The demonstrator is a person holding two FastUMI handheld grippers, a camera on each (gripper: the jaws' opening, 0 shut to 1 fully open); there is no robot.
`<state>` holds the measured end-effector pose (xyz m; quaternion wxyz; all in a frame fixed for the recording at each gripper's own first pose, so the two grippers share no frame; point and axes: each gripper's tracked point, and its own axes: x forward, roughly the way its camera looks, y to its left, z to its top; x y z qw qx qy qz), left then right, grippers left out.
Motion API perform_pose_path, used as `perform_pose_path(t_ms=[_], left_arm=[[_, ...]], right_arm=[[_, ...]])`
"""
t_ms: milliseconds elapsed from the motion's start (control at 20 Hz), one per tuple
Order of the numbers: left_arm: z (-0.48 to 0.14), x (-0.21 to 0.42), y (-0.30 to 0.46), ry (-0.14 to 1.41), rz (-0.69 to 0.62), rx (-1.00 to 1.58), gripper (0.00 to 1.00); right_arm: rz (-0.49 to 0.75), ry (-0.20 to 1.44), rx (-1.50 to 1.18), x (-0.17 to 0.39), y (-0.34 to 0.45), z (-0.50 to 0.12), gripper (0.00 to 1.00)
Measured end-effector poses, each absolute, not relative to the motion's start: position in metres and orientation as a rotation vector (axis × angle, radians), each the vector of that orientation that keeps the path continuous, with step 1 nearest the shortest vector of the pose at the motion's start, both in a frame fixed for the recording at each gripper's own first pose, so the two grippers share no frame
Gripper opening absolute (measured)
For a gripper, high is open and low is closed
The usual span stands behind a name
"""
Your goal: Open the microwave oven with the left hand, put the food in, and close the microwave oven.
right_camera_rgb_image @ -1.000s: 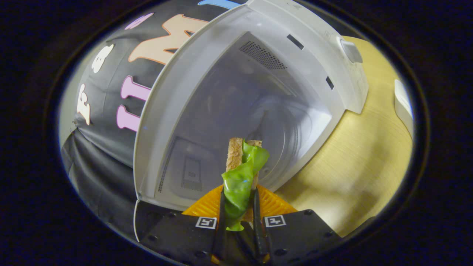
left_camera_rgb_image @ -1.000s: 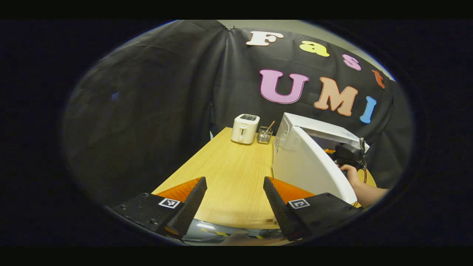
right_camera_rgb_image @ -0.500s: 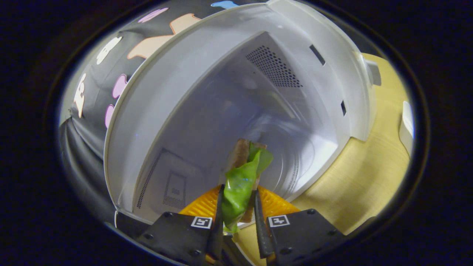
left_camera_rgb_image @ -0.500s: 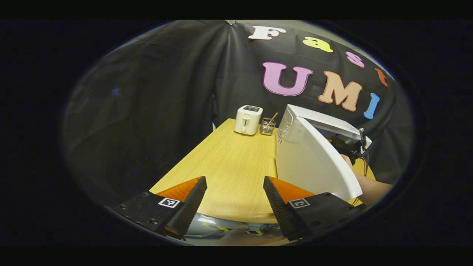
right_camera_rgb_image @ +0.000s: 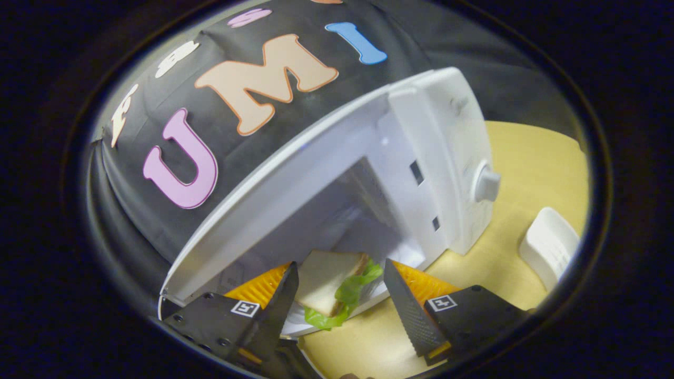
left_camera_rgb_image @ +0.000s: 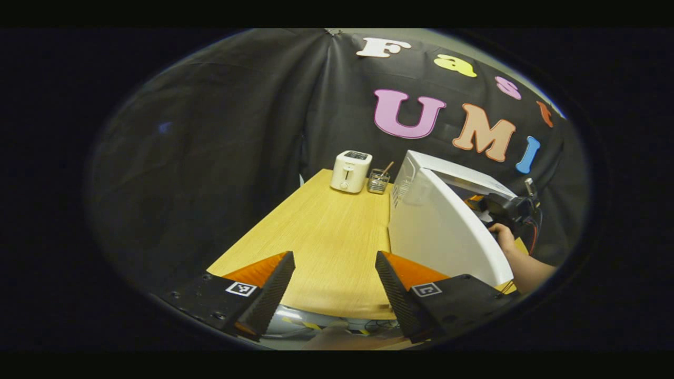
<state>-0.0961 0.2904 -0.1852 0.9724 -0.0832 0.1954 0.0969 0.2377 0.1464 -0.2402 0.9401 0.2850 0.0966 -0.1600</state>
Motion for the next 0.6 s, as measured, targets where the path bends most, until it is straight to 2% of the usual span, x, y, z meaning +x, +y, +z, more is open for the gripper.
perform_pose_path(t_ms=[50, 100, 150, 200, 300, 350, 400, 450, 500, 550, 600], left_arm=[[-0.185, -0.095, 0.287, 0.392, 0.186, -0.165, 0.91], [-0.183, -0.093, 0.284, 0.388, 0.174, -0.16, 0.87], [-0.183, -0.092, 0.281, 0.381, 0.162, -0.153, 0.87], [-0.18, -0.091, 0.278, 0.375, 0.149, -0.147, 0.91], [-0.18, -0.089, 0.271, 0.369, 0.119, -0.138, 0.91], [-0.178, -0.088, 0.266, 0.369, 0.098, -0.142, 0.9], [-0.18, -0.086, 0.263, 0.371, 0.084, -0.135, 0.84], [-0.179, -0.085, 0.26, 0.373, 0.075, -0.134, 0.68], [-0.179, -0.083, 0.257, 0.372, 0.064, -0.133, 0.63], [-0.179, -0.082, 0.255, 0.369, 0.058, -0.132, 0.47], [-0.178, -0.08, 0.252, 0.367, 0.048, -0.132, 0.48]], right_arm=[[-0.329, 0.188, 0.566, 0.228, 0.143, -0.232, 0.99], [-0.326, 0.179, 0.546, 0.217, 0.141, -0.224, 0.99], [-0.317, 0.168, 0.521, 0.205, 0.142, -0.215, 0.99], [-0.303, 0.161, 0.492, 0.192, 0.144, -0.206, 0.99], [-0.259, 0.157, 0.436, 0.165, 0.155, -0.192, 0.99], [-0.236, 0.161, 0.411, 0.15, 0.161, -0.186, 0.95], [-0.214, 0.164, 0.387, 0.135, 0.167, -0.181, 0.9], [-0.194, 0.167, 0.366, 0.119, 0.173, -0.178, 0.9], [-0.177, 0.171, 0.344, 0.105, 0.178, -0.176, 0.99], [-0.167, 0.182, 0.32, 0.091, 0.18, -0.178, 0.99], [-0.159, 0.199, 0.296, 0.078, 0.181, -0.181, 0.9]])
